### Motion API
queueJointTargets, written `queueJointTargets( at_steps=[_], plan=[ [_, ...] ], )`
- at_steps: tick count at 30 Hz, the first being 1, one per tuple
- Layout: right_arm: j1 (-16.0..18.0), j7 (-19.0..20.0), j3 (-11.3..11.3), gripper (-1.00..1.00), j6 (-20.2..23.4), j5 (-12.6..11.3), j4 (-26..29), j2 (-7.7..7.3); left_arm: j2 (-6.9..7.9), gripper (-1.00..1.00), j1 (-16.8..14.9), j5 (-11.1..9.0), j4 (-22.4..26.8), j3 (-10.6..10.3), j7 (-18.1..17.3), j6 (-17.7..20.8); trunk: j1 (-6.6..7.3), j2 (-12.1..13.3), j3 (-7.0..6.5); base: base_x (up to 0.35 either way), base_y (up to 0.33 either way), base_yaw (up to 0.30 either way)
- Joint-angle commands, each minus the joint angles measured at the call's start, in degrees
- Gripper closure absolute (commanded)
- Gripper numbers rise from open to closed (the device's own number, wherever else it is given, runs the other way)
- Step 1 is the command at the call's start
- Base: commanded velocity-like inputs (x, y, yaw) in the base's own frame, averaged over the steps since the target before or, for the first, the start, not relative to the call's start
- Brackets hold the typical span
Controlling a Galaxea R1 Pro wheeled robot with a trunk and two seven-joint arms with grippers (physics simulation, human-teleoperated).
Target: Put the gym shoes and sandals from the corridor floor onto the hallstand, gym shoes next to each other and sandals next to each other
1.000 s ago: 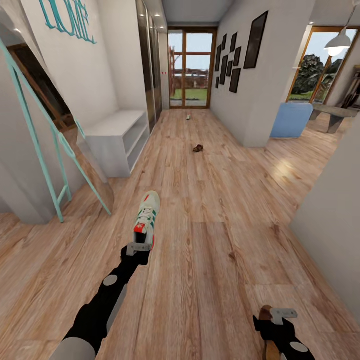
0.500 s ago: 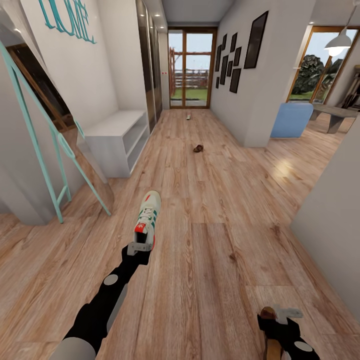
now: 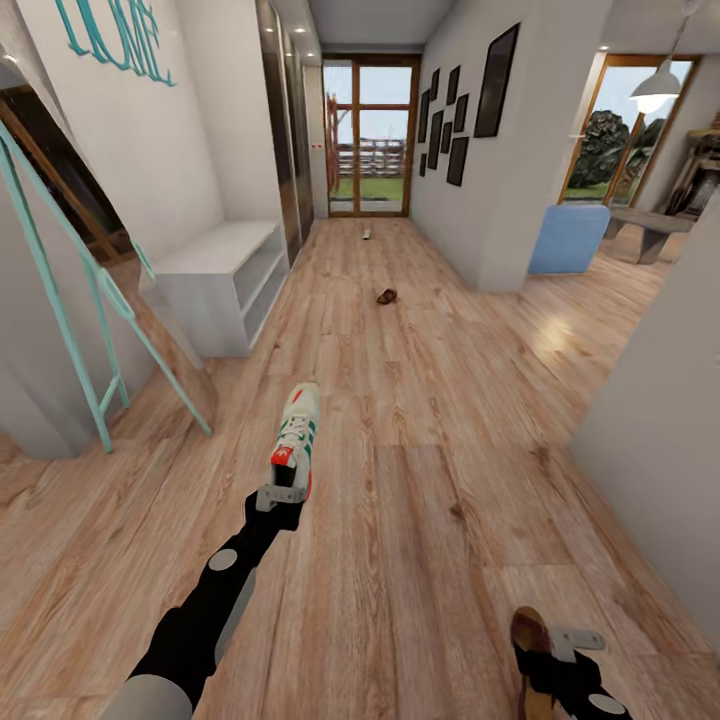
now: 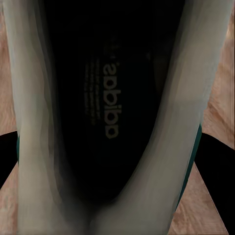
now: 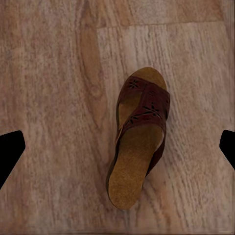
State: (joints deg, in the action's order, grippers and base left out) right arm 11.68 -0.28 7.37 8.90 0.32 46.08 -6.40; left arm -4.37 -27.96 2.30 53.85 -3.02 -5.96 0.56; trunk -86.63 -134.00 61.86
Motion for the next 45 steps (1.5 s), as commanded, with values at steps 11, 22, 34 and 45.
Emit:
queueJointTargets(
  at_steps=[11, 22, 34, 45],
  plan=[
    [0.01, 0.01, -0.03, -1.0, -0.1, -0.02, -2.46, 0.2, -0.02, 1.0, 0.01, 0.24, -0.06, -0.08, -0.19, 0.06, 0.01, -0.02, 0.05, 0.0, 0.0, -0.272],
    [0.01, 0.1, -0.16, -1.0, -6.58, -0.01, -6.61, 0.3, -0.02, 1.0, 0.01, 0.17, -0.14, -0.14, -1.53, 0.05, -0.43, -0.82, 0.41, 0.0, 0.0, -0.142],
    [0.01, 0.03, -0.06, -1.0, -8.37, -0.06, -9.35, 0.26, -0.02, 1.0, 0.01, 0.24, -0.32, -0.14, -1.89, 0.06, -3.06, -5.63, 3.47, 0.0, 0.0, 0.0],
    [0.17, 0.0, 0.03, -1.0, -8.19, -0.01, -1.71, 0.14, -0.02, 1.0, 0.01, 0.24, -0.63, -0.14, -1.94, 0.06, -5.09, -9.27, 6.18, 0.0, 0.0, 0.0]
  ],
)
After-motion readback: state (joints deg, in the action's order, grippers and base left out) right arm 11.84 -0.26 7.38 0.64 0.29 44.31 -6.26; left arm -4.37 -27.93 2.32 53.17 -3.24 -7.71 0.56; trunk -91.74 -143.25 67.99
